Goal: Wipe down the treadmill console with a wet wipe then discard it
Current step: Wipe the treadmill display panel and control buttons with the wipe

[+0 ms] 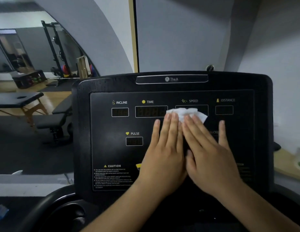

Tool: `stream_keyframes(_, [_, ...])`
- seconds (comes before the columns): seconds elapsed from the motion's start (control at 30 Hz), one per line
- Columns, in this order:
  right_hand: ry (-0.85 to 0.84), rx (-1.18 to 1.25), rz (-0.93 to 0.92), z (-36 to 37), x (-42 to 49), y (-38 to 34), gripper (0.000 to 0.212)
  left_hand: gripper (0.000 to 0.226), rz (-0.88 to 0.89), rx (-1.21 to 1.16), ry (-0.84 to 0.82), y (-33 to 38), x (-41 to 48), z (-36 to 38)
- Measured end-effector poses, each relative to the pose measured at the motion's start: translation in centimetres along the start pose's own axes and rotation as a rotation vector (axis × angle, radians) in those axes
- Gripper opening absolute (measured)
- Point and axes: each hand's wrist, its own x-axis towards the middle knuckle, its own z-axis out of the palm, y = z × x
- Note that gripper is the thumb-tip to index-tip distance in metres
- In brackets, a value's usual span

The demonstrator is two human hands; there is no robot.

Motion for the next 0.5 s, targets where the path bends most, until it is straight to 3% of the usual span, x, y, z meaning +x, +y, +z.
stream_keyframes(0.27, [0.011, -0.009, 0.091, -1.4, 3.3, 2.4, 0.061, 0.065, -0.036, 0.104, 0.009, 0.2, 5.2, -0.4])
stream_keyframes(0.5, [-0.011, 0.016, 0.054, -0.1, -2.4, 2.5, 0.062, 0.068, 0.032, 0.016, -0.007, 3.1, 0.7, 1.2])
